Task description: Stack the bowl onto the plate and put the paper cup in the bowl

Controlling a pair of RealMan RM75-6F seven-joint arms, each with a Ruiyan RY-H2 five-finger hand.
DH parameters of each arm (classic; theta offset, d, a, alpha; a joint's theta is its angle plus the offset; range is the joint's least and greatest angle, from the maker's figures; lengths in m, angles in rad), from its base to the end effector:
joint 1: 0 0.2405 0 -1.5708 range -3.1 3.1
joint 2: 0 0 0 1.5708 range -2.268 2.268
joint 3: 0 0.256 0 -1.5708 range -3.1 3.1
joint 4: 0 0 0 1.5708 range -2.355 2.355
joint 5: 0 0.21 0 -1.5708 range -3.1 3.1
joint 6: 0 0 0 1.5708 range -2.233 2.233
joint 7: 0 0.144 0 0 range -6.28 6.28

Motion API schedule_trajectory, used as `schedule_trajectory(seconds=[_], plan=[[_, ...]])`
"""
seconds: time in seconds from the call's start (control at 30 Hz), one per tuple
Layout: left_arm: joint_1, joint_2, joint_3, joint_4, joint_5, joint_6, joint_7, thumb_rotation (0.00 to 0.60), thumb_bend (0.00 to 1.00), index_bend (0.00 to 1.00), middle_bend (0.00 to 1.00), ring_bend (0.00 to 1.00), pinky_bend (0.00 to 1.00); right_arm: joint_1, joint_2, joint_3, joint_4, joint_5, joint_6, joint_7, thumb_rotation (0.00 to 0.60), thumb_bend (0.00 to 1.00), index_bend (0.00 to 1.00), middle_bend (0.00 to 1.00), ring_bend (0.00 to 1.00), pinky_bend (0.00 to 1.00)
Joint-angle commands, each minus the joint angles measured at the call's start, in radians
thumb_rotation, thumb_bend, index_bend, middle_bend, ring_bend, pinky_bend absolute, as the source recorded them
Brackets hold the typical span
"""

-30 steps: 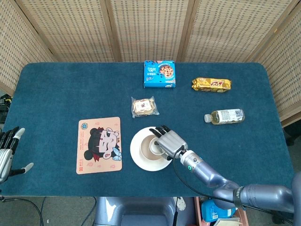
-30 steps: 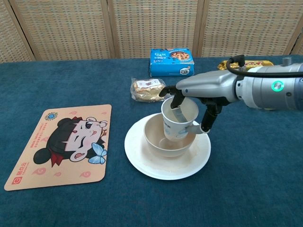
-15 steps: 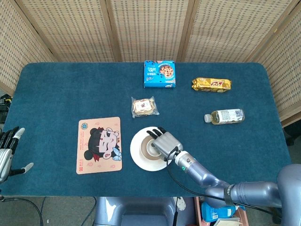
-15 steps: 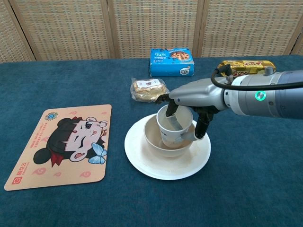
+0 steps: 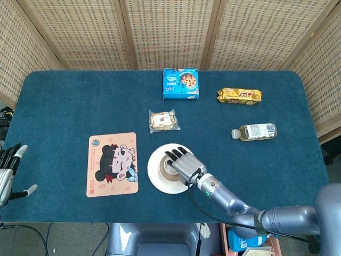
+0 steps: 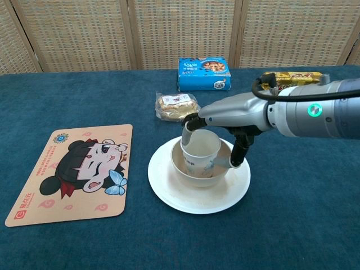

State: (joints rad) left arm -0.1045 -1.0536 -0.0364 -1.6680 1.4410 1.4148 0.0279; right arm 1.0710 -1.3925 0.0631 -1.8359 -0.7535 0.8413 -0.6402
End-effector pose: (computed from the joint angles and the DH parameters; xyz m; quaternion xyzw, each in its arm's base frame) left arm -0.3141 0.1832 0.1670 -0.6027 -0.4076 -0.3502 0.5900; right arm -0.0631 -0.3102 -0.0205 0.8589 -0.3182 0.2640 0.3022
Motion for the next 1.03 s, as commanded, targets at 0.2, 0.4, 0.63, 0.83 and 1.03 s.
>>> schedule_trajectory(seconds=[0.2,0.4,0.63,0.83,1.03], plan=[[0.002,-0.001,0.003,-0.001,0.006,0.005,0.003,0.6,0.0,0.0,0.0,0.0,0.0,-0.072,0.15,0.005,-0.127,-0.155,0.088,0.078,0.6,0.42,0.15,0.0,0.0,0.0],[0.005,-0.001,0.006,-0.003,0.014,0.012,0.003,0.6,0.0,0.0,0.0,0.0,0.0,-0.199,0.245,-0.011,-0.086,-0.388,0.24,0.194,0.6,0.09,0.1,0.0,0.0,0.0],[0.014,-0.004,0.014,-0.006,0.038,0.035,0.008,0.6,0.0,0.0,0.0,0.0,0.0,-0.373,0.28,-0.066,0.057,-0.566,0.426,0.363,0.6,0.0,0.0,0.0,0.0,0.0],[0.024,-0.016,0.018,0.006,0.063,0.064,0.003,0.6,0.0,0.0,0.0,0.0,0.0,-0.52,0.28,-0.108,0.103,-0.607,0.553,0.464,0.6,0.0,0.0,0.0,0.0,0.0],[0.037,-0.026,0.02,0.02,0.082,0.096,-0.003,0.6,0.0,0.0,0.0,0.0,0.0,-0.689,0.213,-0.152,0.183,-0.649,0.712,0.455,0.6,0.0,0.0,0.0,0.0,0.0]])
